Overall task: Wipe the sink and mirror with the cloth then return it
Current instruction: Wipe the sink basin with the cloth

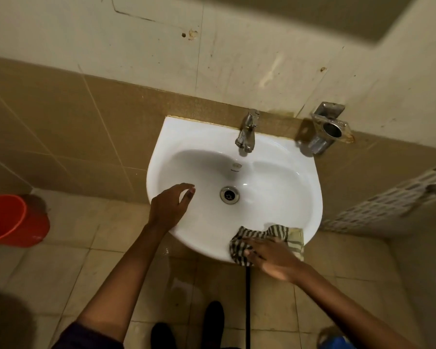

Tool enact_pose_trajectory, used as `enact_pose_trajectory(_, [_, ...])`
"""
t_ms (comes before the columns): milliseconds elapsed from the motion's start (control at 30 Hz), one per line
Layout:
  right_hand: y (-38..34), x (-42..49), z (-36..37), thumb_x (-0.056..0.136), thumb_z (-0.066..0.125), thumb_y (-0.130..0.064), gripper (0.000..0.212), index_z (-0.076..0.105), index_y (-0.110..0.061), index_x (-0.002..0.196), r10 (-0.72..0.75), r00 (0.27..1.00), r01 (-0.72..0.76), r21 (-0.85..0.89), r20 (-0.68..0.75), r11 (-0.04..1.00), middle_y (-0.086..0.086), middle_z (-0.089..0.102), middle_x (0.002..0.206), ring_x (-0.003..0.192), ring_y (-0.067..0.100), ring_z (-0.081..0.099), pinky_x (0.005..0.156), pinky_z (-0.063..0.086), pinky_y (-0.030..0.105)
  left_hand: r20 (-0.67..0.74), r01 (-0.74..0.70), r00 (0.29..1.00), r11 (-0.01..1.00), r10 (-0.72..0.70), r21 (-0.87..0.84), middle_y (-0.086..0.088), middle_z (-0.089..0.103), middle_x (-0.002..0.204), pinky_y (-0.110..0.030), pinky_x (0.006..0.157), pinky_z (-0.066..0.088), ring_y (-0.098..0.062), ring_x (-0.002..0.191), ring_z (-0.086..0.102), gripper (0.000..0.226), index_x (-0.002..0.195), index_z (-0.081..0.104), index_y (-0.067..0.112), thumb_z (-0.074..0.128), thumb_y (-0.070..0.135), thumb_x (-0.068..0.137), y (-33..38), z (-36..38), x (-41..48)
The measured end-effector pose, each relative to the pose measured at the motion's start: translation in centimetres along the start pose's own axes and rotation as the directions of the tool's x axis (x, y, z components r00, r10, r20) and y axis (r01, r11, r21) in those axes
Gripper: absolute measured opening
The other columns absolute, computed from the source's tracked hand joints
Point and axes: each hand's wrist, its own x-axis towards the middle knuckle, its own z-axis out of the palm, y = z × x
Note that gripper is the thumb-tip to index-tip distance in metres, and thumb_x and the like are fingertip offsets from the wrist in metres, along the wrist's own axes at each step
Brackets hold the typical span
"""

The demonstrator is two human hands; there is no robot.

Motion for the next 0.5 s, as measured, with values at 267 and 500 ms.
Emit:
enact_pose_trajectory(267, [-5.8,4.9,0.2,0.100,0.021,-0.045,0.047,0.014,-0.037,0.146,-0.201,0.976,0.172,0.267,0.083,0.948,0.004,0.028,0.153,0.135,0.028,0.035,0.110,0.030,0.044,0.093,-0.004,0.996,0.990,-0.009,0.138,-0.001,0.056,0.138,-0.037,0.099,0.042,-0.014,0.134,0.044,0.065,0.127,0.057,0.029,0.025,0.065,0.084,0.1,0.8,0.5])
enact_pose_trajectory(500, [14.1,6.4,-4.9,0.081,0.018,-0.051,0.070,0.011,-0.029,0.147,-0.039,0.966,0.188,-0.592,0.256,0.784,0.000,0.052,0.139,0.128,0.021,0.048,0.107,0.015,0.055,0.129,-0.006,0.991,0.980,-0.020,0.200,0.003,0.053,0.140,-0.035,0.101,0.042,-0.016,0.133,0.045,0.084,0.128,0.057,0.032,0.011,0.074,0.071,0.9,0.3,0.3])
